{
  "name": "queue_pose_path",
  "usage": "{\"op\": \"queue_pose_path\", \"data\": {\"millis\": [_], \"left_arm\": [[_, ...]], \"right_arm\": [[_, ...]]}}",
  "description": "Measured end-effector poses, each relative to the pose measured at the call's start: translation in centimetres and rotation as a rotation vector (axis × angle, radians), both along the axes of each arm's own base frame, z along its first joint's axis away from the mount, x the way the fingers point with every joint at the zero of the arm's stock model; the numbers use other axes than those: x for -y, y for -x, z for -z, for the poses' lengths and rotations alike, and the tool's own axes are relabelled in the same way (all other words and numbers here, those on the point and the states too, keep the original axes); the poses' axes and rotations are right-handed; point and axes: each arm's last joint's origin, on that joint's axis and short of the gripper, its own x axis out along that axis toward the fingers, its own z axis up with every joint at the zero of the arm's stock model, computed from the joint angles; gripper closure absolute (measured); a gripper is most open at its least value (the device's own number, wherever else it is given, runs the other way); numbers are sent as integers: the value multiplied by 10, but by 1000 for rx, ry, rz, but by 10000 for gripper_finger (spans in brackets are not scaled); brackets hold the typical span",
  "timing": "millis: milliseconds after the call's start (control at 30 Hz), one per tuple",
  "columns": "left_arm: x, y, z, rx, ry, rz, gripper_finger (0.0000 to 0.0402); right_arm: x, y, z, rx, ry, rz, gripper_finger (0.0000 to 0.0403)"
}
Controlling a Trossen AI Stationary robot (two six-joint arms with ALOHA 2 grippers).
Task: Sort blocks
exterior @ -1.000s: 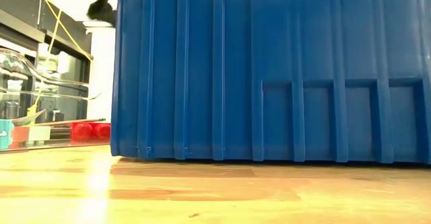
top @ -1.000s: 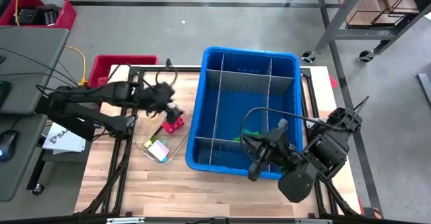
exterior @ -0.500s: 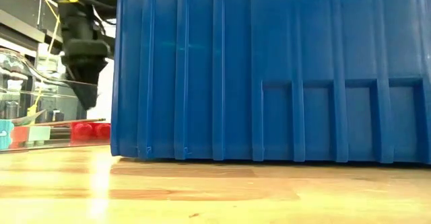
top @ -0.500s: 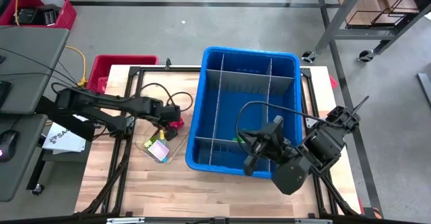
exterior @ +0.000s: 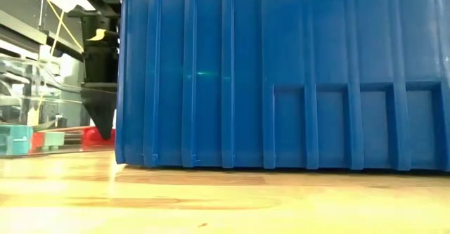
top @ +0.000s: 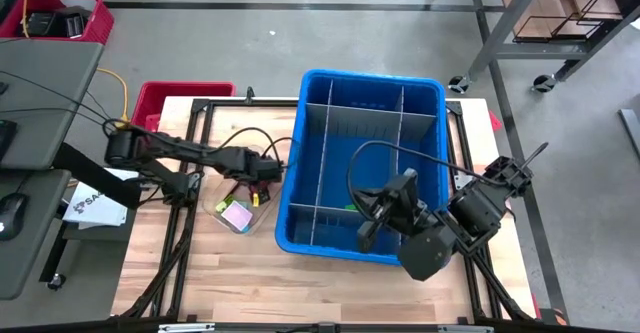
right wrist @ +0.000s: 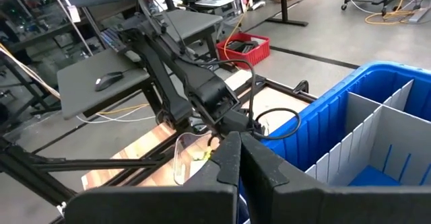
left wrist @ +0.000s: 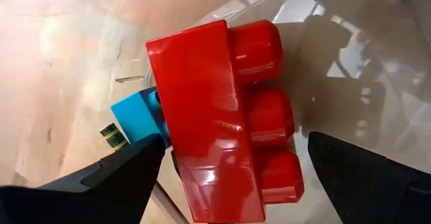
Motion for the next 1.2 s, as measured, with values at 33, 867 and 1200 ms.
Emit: {"op": "queue_pose_path", "data": {"millis": [33,867,1200], "left_arm": [[-1,0,1,0,-3,-4,33],[4,-14,5,33,114,-11,92],[6,-4,-39,-2,-33,17,154]], "right_arm": [[1,-1,0,0,0,3,403],[6,-1,3,-43,19,4,403],[6,-1,4,-54,25,3,403]]}}
